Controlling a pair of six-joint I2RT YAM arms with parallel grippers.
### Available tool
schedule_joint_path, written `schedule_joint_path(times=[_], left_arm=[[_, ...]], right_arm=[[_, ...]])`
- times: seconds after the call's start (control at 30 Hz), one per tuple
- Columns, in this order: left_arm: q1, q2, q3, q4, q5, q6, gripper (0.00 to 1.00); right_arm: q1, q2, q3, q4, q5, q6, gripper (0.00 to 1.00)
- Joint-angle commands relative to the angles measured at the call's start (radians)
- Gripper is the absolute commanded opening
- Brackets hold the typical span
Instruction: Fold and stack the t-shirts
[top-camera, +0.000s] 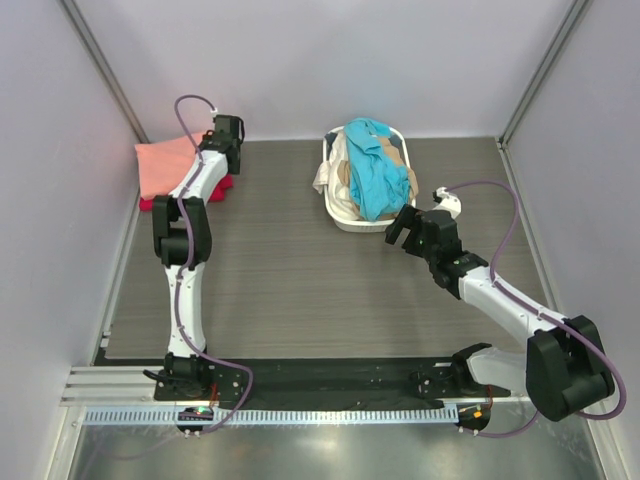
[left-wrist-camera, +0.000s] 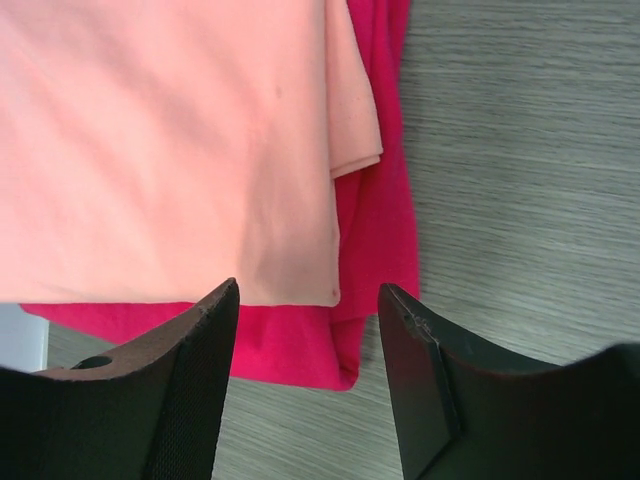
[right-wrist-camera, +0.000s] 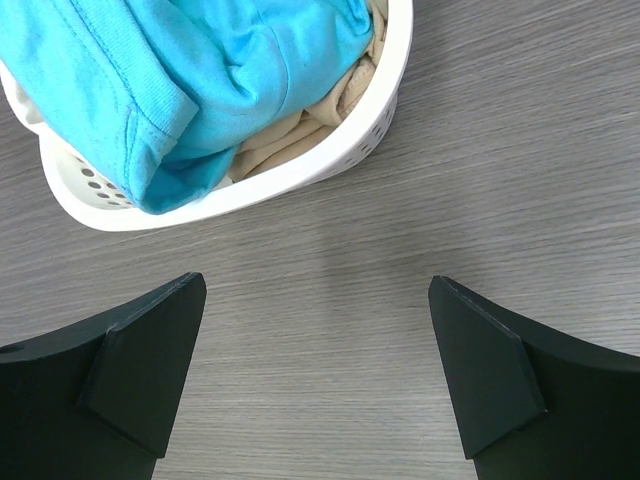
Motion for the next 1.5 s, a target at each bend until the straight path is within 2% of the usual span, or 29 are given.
schedule_joint_path(times=[0.0, 0.17, 0.4, 0.53, 0.77, 1.0, 1.47], left_arm=[[0.003, -0.06, 0.011, 0.045, -0.055, 0.031, 0.58], [0.001, -0.036, 0.016, 0.05, -0.058, 0.031, 0.5], [0.001, -0.023, 0.017, 0.062, -0.095, 0.059, 0.31], [0.001, -0.024, 0.011, 0.064, -0.086, 0.058, 0.26], [0.001, -0.021, 0.003, 0.058, -0.04, 0.051, 0.01], [0.001, -0.038, -0.009, 0.055, 0.009, 0.044, 0.0], [-0.023, -0.234, -0.164, 0.081, -0.015, 0.015, 0.0]], right_arm=[[-0.002, 0.007, 0.039, 0.036, 0.0, -0.012, 1.0], [-0.004, 0.013, 0.042, 0.036, -0.005, -0.012, 1.0], [-0.009, 0.016, 0.042, 0.036, -0.009, -0.012, 1.0], [-0.012, 0.018, 0.04, 0.034, -0.016, -0.011, 1.0], [-0.019, 0.015, 0.036, 0.039, -0.023, -0.008, 1.0], [-0.021, 0.01, 0.028, 0.045, -0.025, -0.004, 1.0], [-0.03, -0.01, 0.008, 0.062, -0.026, 0.003, 1.0]])
